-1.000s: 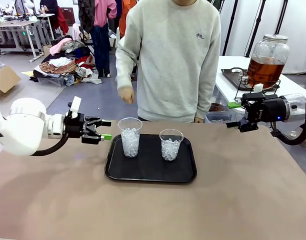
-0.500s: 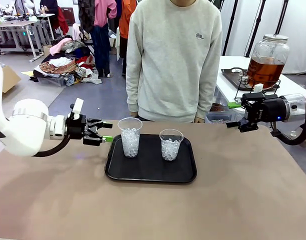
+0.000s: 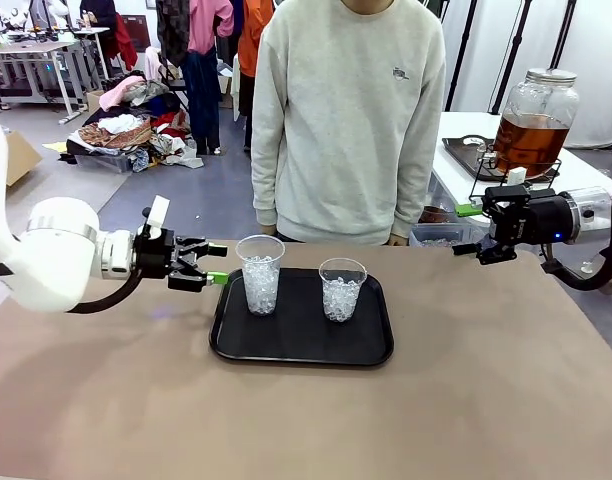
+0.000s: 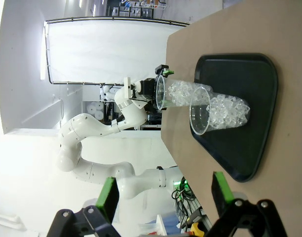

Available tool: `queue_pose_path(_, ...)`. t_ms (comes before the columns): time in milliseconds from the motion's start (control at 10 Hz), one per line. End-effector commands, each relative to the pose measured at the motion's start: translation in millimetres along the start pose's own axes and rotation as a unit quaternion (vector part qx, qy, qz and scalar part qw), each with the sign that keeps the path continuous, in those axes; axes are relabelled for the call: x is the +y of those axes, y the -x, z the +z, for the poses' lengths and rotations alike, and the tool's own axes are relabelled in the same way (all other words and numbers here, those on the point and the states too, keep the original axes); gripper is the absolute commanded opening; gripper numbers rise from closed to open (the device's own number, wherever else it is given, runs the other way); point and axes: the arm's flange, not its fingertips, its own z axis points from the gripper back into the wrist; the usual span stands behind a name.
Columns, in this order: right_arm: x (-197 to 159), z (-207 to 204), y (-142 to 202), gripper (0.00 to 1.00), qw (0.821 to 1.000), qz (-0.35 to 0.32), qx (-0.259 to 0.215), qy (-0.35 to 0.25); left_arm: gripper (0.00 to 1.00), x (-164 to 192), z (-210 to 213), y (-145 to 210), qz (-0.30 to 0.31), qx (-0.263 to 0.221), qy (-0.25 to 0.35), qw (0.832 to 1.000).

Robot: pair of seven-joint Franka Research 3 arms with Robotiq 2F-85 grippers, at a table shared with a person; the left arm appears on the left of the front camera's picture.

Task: Pour the drink into the iced cup.
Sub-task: Pick up the iced cup indicated by the human and present it to them.

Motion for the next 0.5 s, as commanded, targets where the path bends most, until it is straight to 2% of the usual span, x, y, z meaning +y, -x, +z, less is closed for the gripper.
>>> queue_pose_path(0,1.2,0.4,0.6,1.0,1.0,0.001,-0.002,0.0,1.0,-4.3,-2.5,-6.1,-0.011,0.001,0.005,1.0)
queue_pose_path(400,1.2,0.4,0.6,1.0,1.0,0.001,-0.002,0.0,1.0,-6.4,-11.2,-8.1,-0.012,0.004,0.019,1.0)
